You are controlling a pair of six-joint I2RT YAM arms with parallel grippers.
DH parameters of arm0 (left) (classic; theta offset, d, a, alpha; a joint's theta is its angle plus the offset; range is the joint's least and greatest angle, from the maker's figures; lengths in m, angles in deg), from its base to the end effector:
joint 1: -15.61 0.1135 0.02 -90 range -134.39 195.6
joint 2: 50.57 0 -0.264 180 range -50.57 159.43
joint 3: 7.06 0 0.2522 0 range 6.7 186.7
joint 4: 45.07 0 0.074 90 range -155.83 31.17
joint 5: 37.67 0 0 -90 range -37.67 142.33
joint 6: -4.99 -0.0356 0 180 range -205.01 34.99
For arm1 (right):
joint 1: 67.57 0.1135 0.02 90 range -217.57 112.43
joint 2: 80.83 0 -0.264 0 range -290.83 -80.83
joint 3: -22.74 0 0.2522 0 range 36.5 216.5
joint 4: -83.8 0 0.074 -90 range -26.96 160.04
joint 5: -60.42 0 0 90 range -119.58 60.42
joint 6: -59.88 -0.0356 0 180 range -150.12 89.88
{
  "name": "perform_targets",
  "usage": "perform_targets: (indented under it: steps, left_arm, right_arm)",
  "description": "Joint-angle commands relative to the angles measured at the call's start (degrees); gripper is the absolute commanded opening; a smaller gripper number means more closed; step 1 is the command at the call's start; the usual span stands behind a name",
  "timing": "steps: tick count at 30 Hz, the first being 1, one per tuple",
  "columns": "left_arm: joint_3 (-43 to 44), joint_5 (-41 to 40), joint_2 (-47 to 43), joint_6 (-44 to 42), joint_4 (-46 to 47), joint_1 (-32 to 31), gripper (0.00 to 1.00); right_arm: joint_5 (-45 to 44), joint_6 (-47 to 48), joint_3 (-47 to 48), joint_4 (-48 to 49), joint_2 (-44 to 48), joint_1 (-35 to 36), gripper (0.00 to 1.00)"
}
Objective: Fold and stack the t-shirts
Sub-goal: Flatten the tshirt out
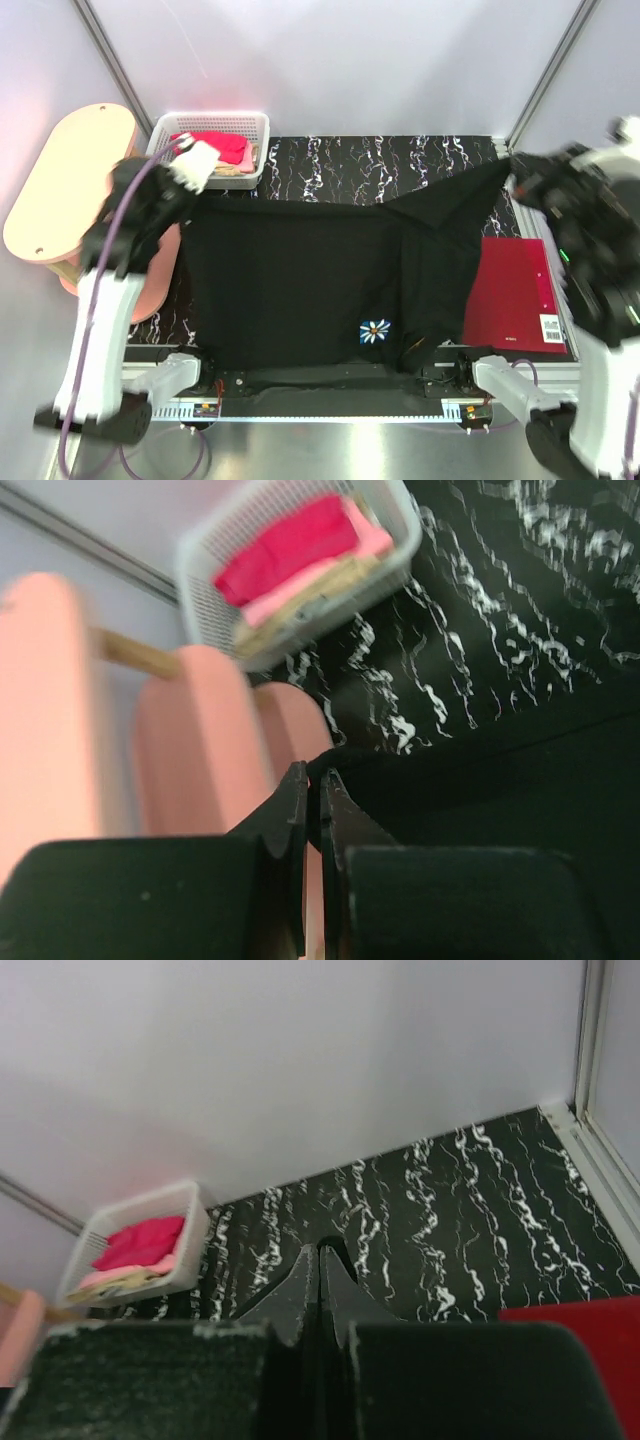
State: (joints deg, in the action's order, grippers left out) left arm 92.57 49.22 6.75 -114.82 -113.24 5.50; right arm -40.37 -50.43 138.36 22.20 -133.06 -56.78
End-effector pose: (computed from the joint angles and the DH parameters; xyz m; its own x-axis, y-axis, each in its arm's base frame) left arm 0.1604 -0.0266 0.4577 -0.3093 0.5594 -0.7690 0.3239 0.8223 0.4679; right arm 0.0800 0.0085 0.5511 0.0287 0.3526 -0.9353 -0.0107 0.9358 0.3524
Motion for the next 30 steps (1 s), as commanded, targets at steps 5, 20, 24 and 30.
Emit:
perform_targets:
  steps: [5, 20, 24, 30]
  left_arm:
    - [4.9, -6.7, 21.6, -1.1, 16.2, 0.4, 0.0]
    - [27.3, -10.4, 2.4, 6.8, 10.5, -13.4, 0.0]
    - [28.8, -1.8, -4.5, 8.8, 4.5, -9.6, 0.0]
    - [31.3, 1.2, -12.1, 6.5, 0.8, -6.6, 0.0]
  right_arm:
    - [-6.4, 3.7, -1.1, 14.5, -20.4, -0.6, 0.0]
    - [10.6, 2.1, 12.8, 9.9, -8.1, -0.5, 0.0]
    - [11.9, 3.4, 11.4, 6.3, 3.2, -0.5, 0.0]
    - [9.1, 4.6, 21.8, -3.8, 6.3, -0.5, 0.0]
